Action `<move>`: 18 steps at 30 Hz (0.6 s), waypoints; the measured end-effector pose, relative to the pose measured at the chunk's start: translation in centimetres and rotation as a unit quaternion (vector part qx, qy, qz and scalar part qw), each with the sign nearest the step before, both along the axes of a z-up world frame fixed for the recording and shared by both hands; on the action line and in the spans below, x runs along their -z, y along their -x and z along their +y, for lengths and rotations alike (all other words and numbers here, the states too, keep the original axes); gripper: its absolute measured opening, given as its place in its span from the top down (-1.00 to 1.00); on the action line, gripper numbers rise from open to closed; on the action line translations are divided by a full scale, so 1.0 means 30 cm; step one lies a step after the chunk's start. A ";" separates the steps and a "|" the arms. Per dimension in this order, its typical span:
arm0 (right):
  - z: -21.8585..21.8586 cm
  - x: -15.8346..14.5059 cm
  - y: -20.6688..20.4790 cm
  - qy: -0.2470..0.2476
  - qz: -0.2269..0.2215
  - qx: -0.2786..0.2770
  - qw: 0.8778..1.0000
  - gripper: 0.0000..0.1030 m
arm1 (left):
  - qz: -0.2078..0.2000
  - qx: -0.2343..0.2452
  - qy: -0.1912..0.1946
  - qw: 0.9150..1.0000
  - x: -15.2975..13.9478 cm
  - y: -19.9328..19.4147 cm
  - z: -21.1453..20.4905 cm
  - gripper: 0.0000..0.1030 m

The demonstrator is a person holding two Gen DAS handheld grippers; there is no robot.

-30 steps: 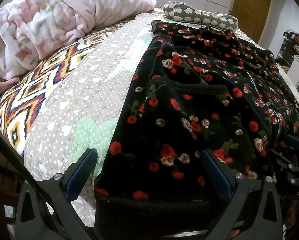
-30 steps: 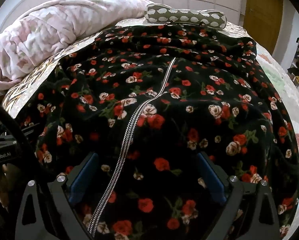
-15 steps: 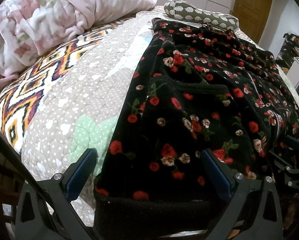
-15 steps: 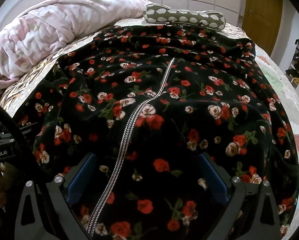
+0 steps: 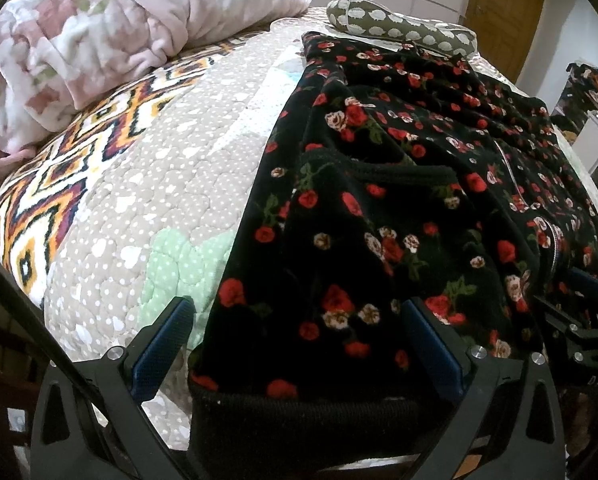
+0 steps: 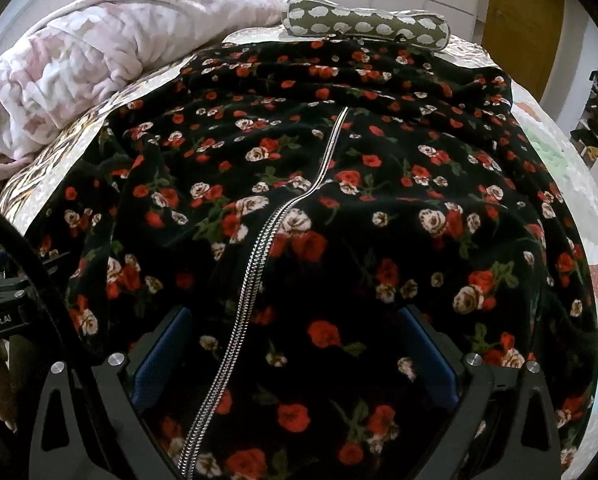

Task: Fold large clothes

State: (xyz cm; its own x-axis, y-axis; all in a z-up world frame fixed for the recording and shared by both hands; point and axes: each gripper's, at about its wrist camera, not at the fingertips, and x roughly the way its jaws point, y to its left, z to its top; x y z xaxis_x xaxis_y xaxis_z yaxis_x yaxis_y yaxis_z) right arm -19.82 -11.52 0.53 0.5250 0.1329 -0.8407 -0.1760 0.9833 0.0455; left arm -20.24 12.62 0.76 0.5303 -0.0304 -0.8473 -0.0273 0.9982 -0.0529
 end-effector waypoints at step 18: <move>-0.165 -0.193 0.102 -0.036 -0.056 0.008 0.998 -0.70 | -0.054 -0.004 -0.069 0.996 -0.224 0.114 0.043 -0.15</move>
